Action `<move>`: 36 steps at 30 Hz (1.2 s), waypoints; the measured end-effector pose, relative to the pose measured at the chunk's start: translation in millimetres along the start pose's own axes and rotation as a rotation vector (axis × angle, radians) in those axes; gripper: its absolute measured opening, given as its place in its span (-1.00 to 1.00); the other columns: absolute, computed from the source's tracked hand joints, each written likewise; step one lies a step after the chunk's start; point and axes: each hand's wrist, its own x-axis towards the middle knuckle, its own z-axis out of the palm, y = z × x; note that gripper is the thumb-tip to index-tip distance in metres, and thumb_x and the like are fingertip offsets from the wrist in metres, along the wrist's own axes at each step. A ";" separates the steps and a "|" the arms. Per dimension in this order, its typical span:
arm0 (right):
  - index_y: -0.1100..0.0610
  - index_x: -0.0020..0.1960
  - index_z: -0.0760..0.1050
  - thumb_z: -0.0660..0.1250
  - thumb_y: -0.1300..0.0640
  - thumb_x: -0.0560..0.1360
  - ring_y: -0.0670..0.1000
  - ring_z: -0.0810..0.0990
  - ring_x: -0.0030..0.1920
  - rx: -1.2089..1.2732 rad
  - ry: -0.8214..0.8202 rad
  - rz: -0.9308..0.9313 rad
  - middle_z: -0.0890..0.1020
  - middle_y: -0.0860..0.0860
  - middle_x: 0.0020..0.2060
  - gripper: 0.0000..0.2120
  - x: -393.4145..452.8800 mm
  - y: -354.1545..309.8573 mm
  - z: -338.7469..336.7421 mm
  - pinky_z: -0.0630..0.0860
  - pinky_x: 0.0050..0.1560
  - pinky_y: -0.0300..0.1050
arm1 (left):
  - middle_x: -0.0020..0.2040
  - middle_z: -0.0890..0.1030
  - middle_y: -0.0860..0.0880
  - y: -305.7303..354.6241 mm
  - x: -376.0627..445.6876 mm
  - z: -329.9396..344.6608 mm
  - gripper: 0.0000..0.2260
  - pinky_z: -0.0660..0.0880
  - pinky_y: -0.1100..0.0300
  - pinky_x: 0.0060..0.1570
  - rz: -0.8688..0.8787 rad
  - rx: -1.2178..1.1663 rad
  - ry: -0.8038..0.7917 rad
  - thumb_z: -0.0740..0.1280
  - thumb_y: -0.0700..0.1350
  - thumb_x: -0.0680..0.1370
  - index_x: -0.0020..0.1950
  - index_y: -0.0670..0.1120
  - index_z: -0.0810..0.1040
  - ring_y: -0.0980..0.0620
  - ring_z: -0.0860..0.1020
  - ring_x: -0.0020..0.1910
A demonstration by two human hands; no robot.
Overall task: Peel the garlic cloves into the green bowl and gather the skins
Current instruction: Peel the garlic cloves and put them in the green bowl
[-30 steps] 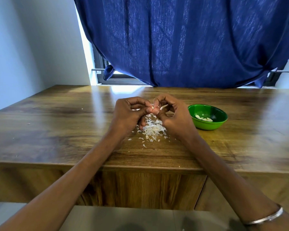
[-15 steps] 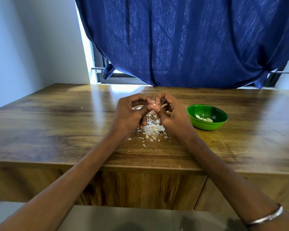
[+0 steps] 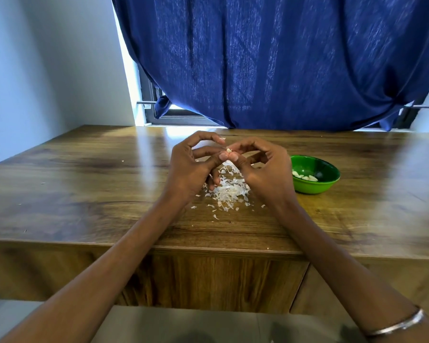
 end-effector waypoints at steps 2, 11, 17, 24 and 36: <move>0.01 -0.06 0.69 0.54 0.10 0.46 -0.18 0.67 -0.09 -0.030 0.036 -0.023 0.72 -0.18 -0.15 -0.93 -0.3 -1.3 -1.1 0.59 -0.14 -0.26 | -0.13 0.75 -0.06 0.2 -0.2 0.1 -0.85 0.43 0.22 -0.57 0.002 -0.003 0.003 0.52 -0.23 0.50 0.03 -0.13 0.62 0.02 0.48 -0.58; 0.07 -0.03 0.69 0.51 0.09 0.49 -0.12 0.69 -0.13 -0.005 0.069 -0.029 0.72 -0.11 -0.14 -0.91 -0.4 -2.8 -0.1 0.61 -0.21 -0.25 | -0.10 0.76 -0.03 1.3 -0.7 0.7 -0.91 0.41 0.26 -0.58 0.026 -0.029 0.055 0.50 -0.24 0.51 -0.06 -0.06 0.70 0.06 0.46 -0.59; 0.09 -0.03 0.64 0.49 0.14 0.51 -0.08 0.68 -0.14 0.025 0.022 -0.022 0.69 -0.06 -0.11 -0.94 -0.1 -3.3 0.7 0.63 -0.21 -0.20 | -0.10 0.75 -0.04 0.2 0.4 0.6 -0.94 0.39 0.25 -0.58 0.011 -0.042 0.043 0.50 -0.22 0.51 -0.08 -0.06 0.69 0.05 0.45 -0.59; 0.08 -0.05 0.62 0.47 0.16 0.53 -0.10 0.65 -0.20 -0.010 0.024 -0.047 0.65 -0.13 -0.13 -0.96 -0.5 -5.1 0.8 0.52 -0.29 -0.33 | -0.11 0.72 0.03 0.7 -0.7 0.1 -0.95 0.40 0.24 -0.55 -0.012 -0.042 0.006 0.49 -0.21 0.53 -0.07 -0.08 0.66 0.06 0.46 -0.55; -0.15 -0.08 0.52 0.42 0.14 0.57 -0.06 0.66 -0.18 -0.001 -0.047 0.000 0.65 -0.13 -0.11 -0.81 -0.5 -6.1 1.3 0.54 -0.33 -0.25 | -0.06 0.71 -0.03 4.0 -1.4 -0.1 -0.94 0.44 0.24 -0.58 -0.044 -0.088 -0.037 0.43 -0.25 0.57 -0.05 -0.14 0.58 0.01 0.53 -0.49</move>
